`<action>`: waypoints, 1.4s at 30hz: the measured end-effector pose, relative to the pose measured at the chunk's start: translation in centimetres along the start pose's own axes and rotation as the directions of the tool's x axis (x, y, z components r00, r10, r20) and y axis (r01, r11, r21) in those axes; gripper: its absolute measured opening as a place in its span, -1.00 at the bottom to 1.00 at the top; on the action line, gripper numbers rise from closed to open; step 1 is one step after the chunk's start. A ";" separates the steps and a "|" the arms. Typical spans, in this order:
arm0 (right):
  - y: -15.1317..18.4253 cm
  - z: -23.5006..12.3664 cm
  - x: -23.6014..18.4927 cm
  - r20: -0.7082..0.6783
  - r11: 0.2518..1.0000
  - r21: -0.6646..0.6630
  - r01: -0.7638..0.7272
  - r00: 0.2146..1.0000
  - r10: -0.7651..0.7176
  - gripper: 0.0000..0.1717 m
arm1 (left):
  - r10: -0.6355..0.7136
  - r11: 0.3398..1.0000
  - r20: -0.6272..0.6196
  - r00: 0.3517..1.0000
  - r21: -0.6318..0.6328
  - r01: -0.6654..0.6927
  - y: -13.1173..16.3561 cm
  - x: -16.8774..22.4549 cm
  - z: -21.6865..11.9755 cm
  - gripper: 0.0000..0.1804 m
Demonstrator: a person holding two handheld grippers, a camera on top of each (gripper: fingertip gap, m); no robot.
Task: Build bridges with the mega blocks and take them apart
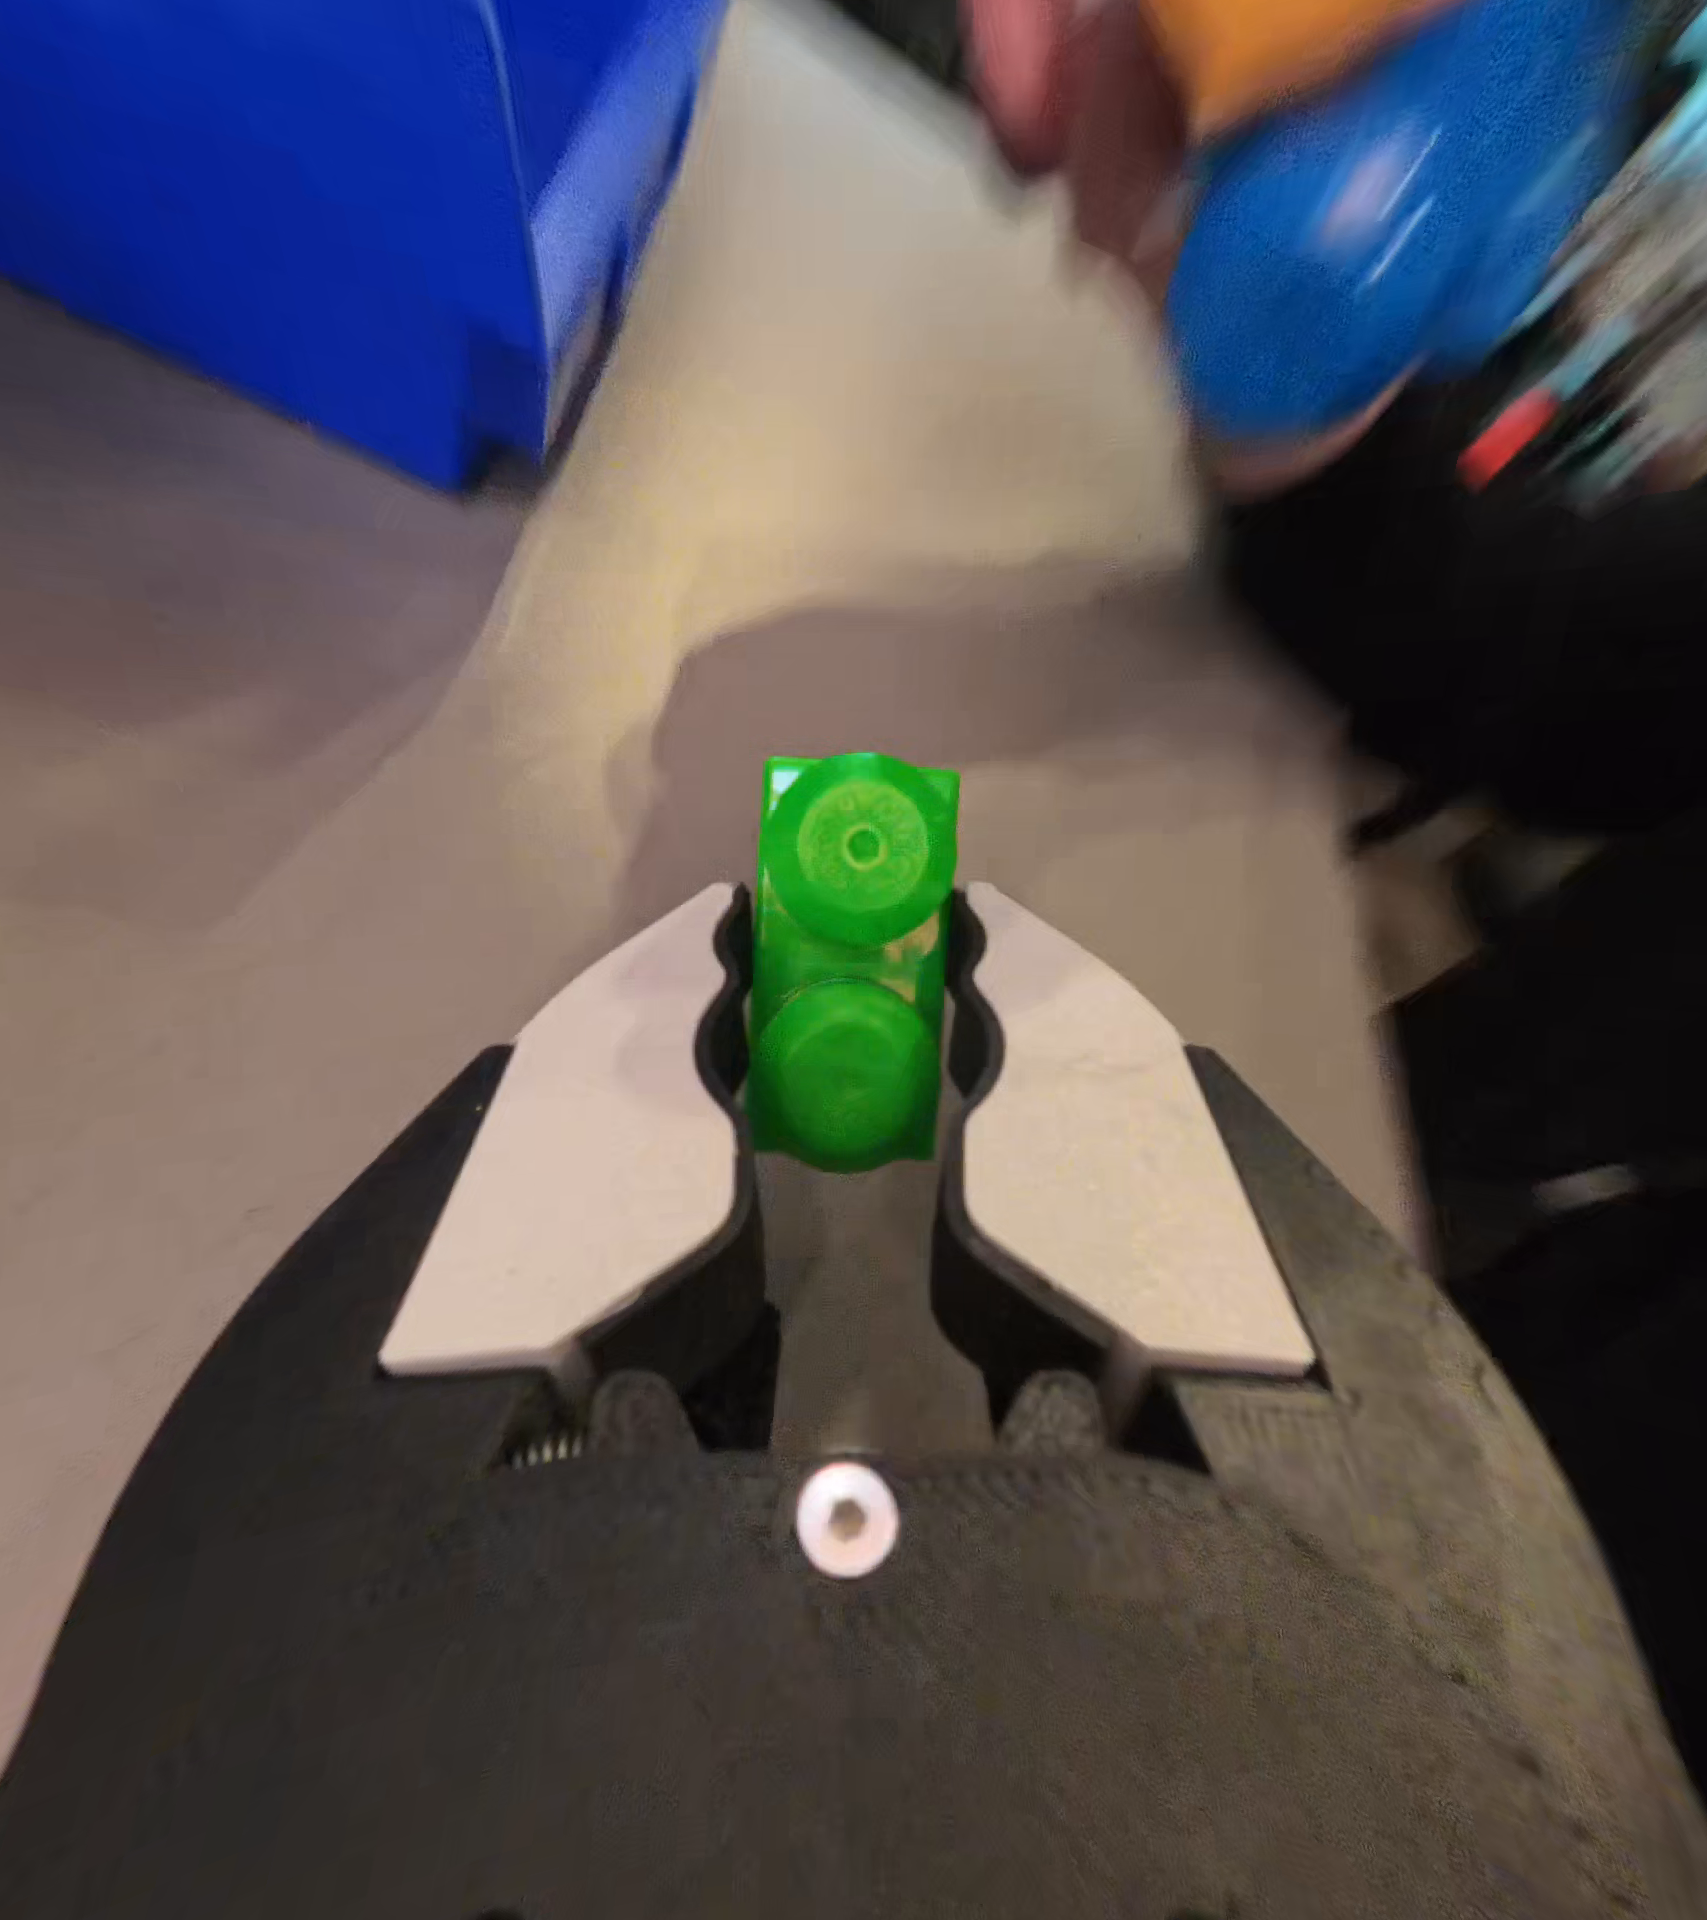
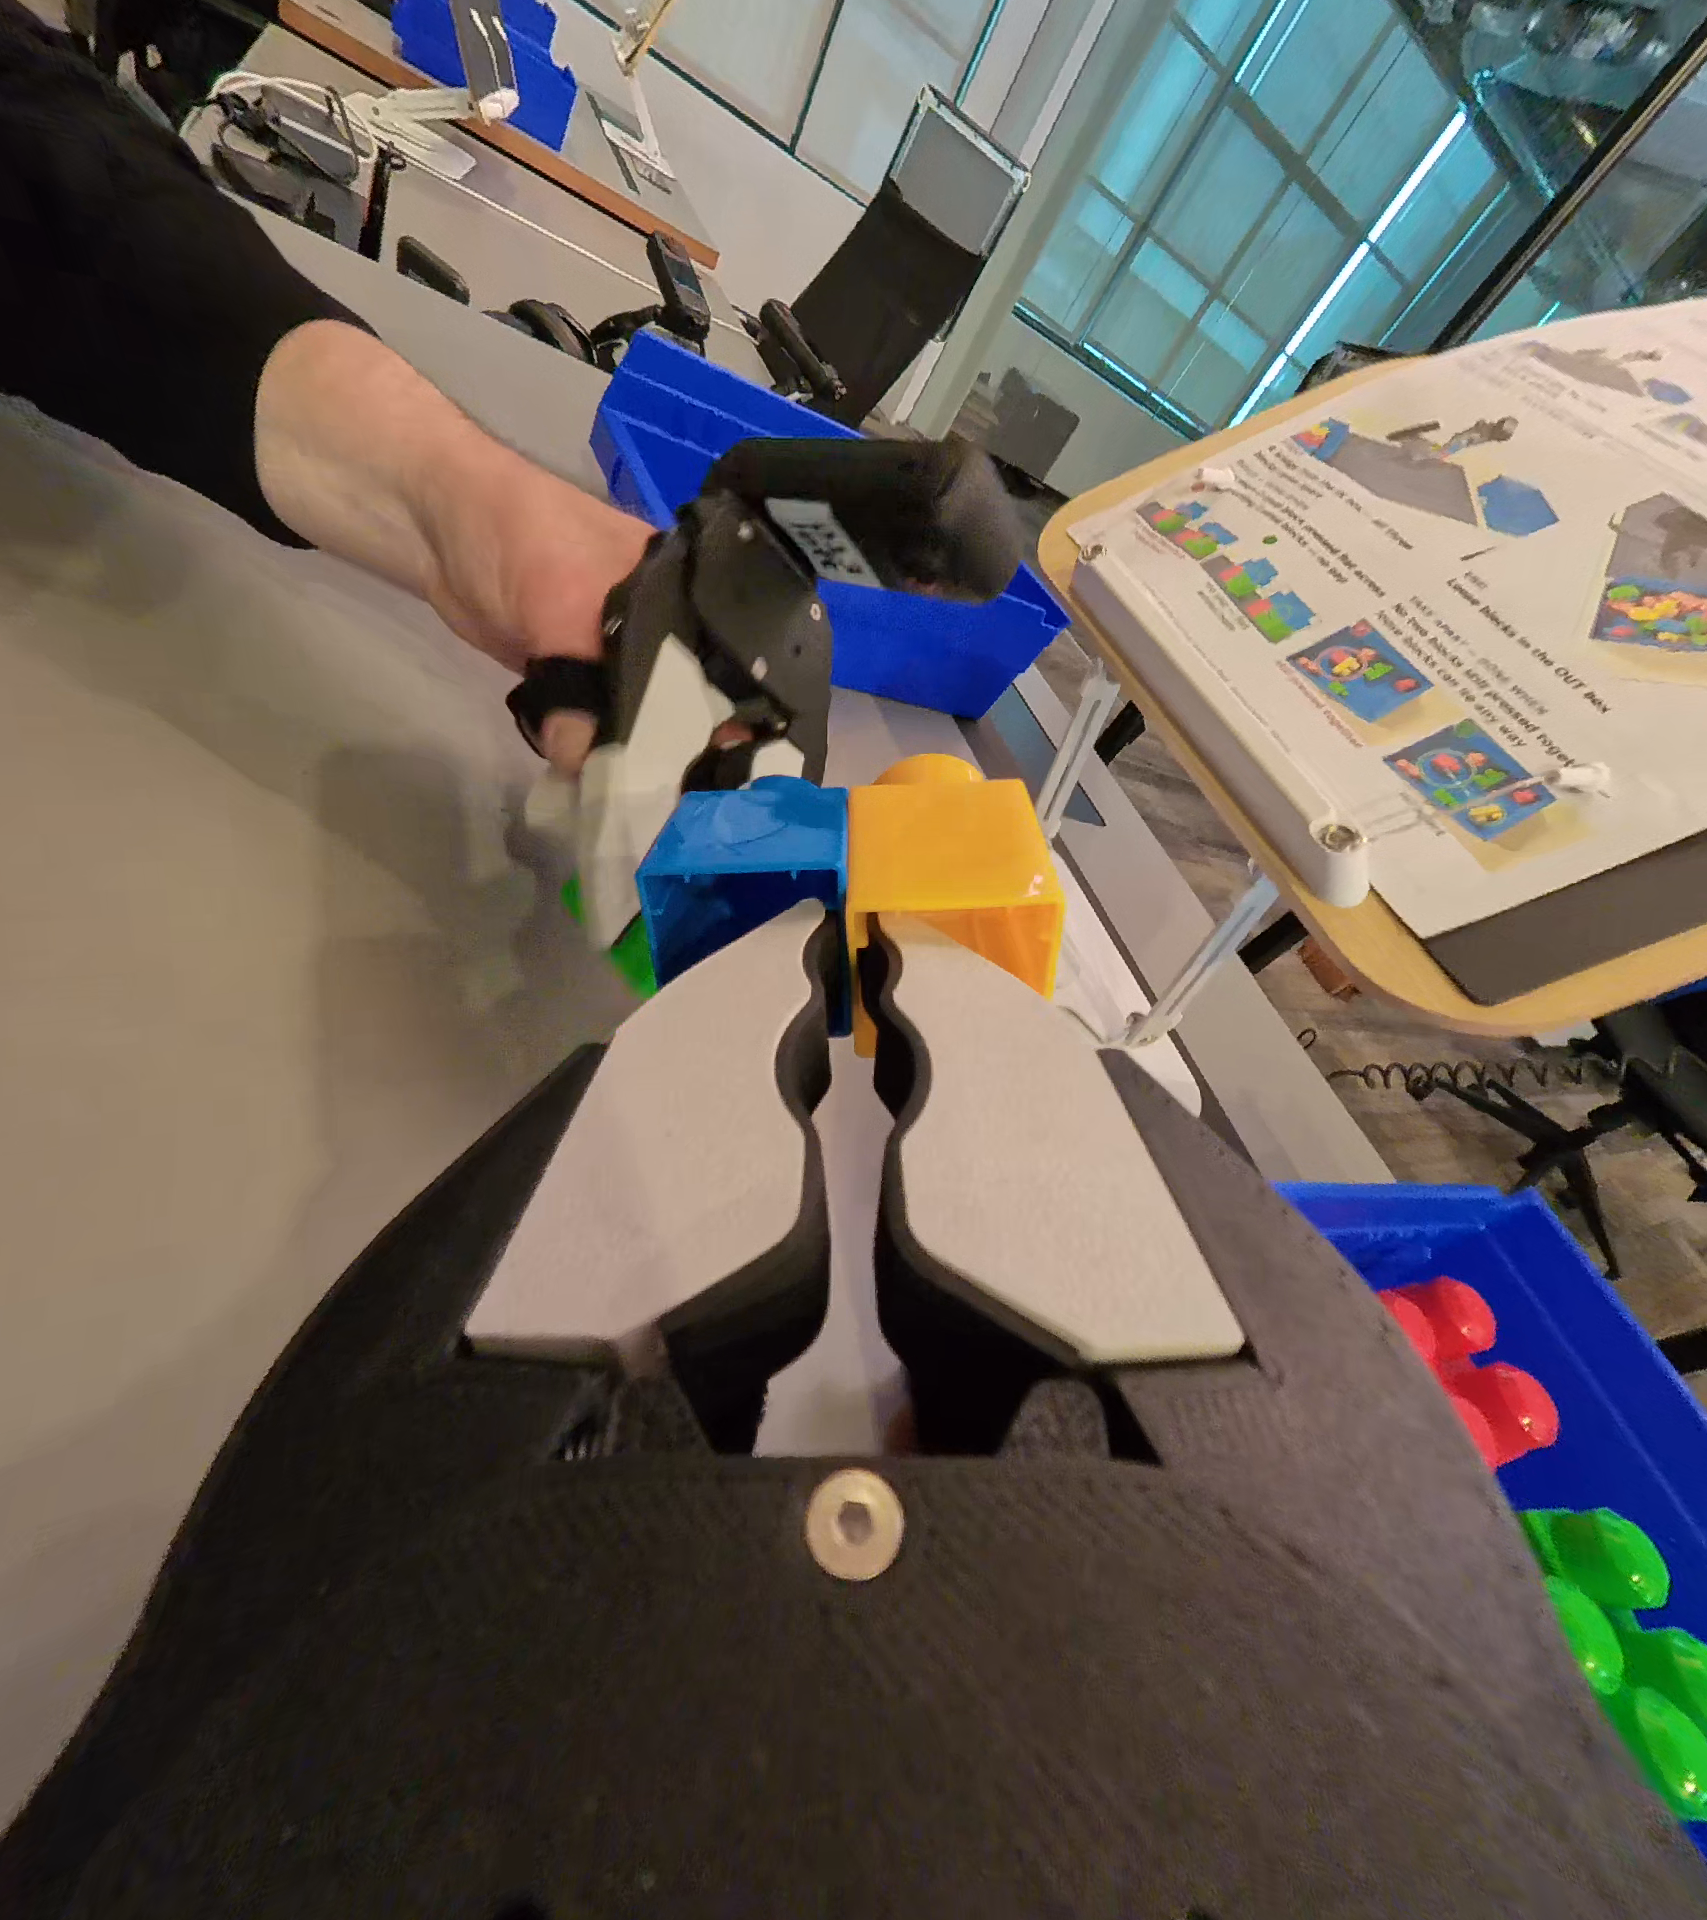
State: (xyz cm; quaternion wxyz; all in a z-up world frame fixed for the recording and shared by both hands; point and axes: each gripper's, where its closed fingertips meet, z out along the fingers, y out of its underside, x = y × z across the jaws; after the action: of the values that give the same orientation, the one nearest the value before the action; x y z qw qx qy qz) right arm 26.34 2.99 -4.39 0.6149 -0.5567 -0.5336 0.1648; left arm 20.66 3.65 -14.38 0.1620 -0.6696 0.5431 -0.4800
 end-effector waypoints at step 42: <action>-3.4 4.9 -4.9 -0.103 0.917 -0.099 0.387 0.912 -0.396 -0.96 | -0.101 0.517 -0.527 0.844 0.697 0.497 -6.3 7.1 -6.3 -0.60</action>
State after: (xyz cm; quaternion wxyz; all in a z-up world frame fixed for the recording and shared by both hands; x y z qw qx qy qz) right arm 19.07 0.43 -4.71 0.6449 -0.4705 -0.6021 -0.0164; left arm 18.73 1.50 -3.33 0.2414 -0.4832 0.1546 -0.8272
